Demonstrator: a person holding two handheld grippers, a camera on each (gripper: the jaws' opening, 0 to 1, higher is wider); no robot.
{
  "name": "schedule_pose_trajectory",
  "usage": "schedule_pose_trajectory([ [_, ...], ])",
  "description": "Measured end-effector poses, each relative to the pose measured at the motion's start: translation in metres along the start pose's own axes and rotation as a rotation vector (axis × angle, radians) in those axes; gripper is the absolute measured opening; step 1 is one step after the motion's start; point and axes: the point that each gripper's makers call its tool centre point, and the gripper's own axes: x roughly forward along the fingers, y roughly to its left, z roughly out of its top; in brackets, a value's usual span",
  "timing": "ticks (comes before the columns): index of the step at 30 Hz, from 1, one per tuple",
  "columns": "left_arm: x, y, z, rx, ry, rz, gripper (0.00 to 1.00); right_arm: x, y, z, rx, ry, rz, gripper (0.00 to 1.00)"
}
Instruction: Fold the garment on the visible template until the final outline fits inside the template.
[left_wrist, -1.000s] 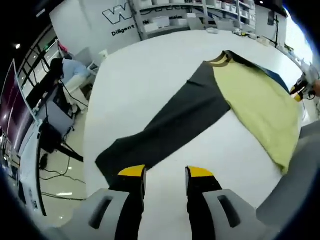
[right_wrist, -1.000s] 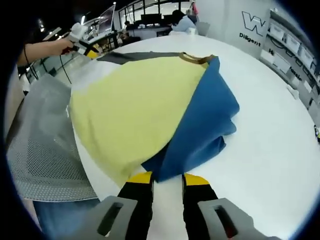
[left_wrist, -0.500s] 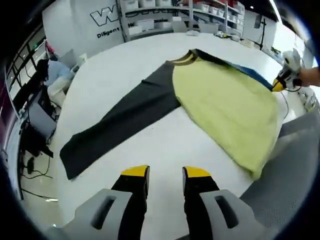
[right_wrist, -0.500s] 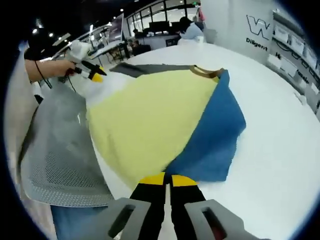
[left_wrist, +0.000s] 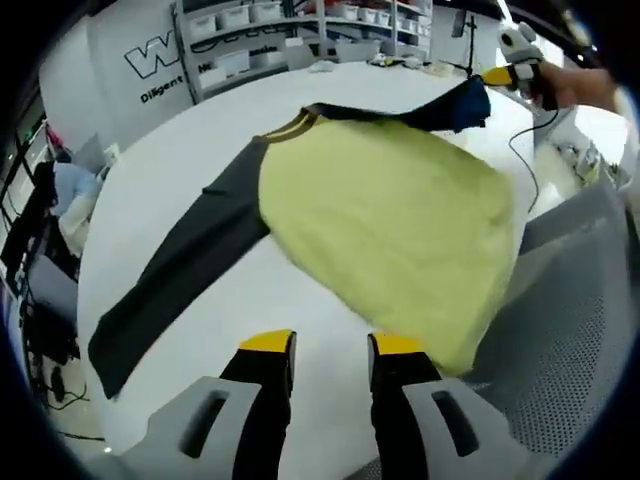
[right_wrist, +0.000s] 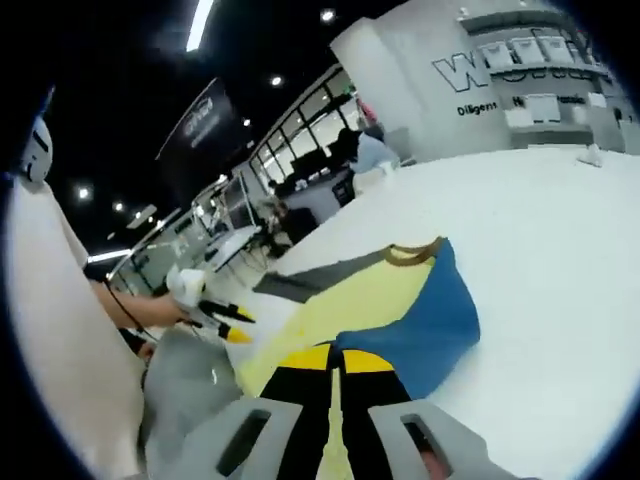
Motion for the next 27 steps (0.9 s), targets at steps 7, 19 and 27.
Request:
schedule_pose_trajectory([
  [7, 0.002, -0.006, 0.002, 0.019, 0.002, -0.016, 0.34, -0.019, -0.038, 0.027, 0.123, -0.15, -0.077, 0.0],
  [19, 0.007, -0.019, 0.0, 0.029, 0.022, -0.043, 0.34, -0.07, -0.132, 0.054, 0.325, -0.385, -0.284, 0.0],
  [27, 0.014, -0.035, 0.007, 0.103, 0.031, -0.081, 0.37, -0.082, -0.185, 0.03, 0.416, -0.397, -0.412, 0.0],
])
